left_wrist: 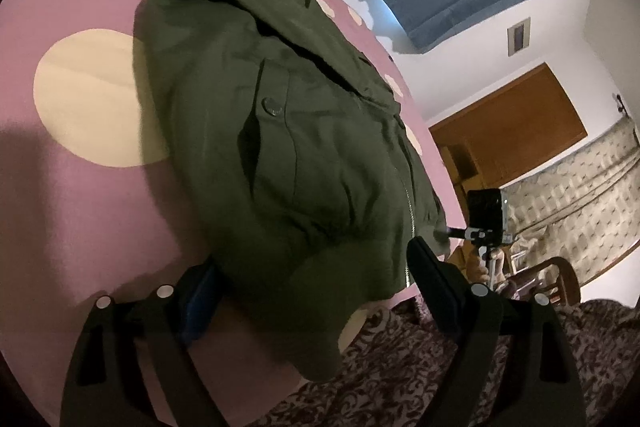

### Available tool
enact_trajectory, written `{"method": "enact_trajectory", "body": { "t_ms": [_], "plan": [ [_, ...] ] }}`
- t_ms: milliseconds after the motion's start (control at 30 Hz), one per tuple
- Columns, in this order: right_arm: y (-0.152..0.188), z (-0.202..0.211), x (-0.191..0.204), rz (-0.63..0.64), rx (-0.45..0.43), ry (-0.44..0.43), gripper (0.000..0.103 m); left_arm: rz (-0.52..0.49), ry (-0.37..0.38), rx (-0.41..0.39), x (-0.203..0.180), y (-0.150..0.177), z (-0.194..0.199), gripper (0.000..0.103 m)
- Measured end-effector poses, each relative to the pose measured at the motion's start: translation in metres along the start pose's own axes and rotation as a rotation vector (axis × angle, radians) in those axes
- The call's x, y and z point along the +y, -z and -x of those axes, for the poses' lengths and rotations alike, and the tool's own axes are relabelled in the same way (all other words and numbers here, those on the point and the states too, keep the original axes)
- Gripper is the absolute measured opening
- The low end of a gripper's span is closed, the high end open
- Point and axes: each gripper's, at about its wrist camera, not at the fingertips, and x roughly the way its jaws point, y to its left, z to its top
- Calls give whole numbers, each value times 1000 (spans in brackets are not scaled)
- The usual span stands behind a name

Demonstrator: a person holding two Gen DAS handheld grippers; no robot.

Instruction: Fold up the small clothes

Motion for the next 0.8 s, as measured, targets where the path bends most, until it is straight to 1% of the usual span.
{"method": "enact_trajectory", "body": {
  "t_ms": [100, 200, 267, 300, 333, 367, 400, 433, 467, 500, 600, 733, 800],
  "plan": [
    [-1, -2, 0, -13, -16, -8, 69, -2, -6, 7, 1, -2, 1, 85],
    [0, -6, 0, -24, -27, 7, 57, 12, -16, 9, 0, -3, -1, 85],
    [0, -6, -4, -47, -33, 22, 40, 21, -29, 8, -1, -2, 0, 84],
    [0, -7, -5, -59, -36, 32, 36, 29, -37, 10, -1, -2, -1, 81],
    [0, -5, -9, -69, -38, 41, 27, 36, -49, 12, -1, -2, -1, 77],
    [1, -4, -11, -77, -40, 54, 22, 47, -63, 15, 1, -3, -1, 70],
    [1, -4, -12, -84, -41, 58, 21, 69, -74, 17, 4, -4, 0, 63],
    [1, -4, -11, -86, -45, 59, 19, 90, -80, 18, 7, -5, 1, 59],
    [2, -5, -10, -84, -46, 63, 18, 110, -91, 18, 10, -4, 2, 50],
    [2, -6, -8, -78, -47, 69, 18, 133, -105, 17, 14, -4, 4, 43],
    [4, -5, -7, -82, -54, 60, 16, 161, -111, 11, 20, 0, 9, 35],
    [5, -2, -9, -87, -56, 54, 16, 163, -125, 13, 19, 0, 11, 34],
    [5, -1, -11, -87, -53, 56, 16, 163, -130, 11, 19, 0, 11, 37]
  ]
}}
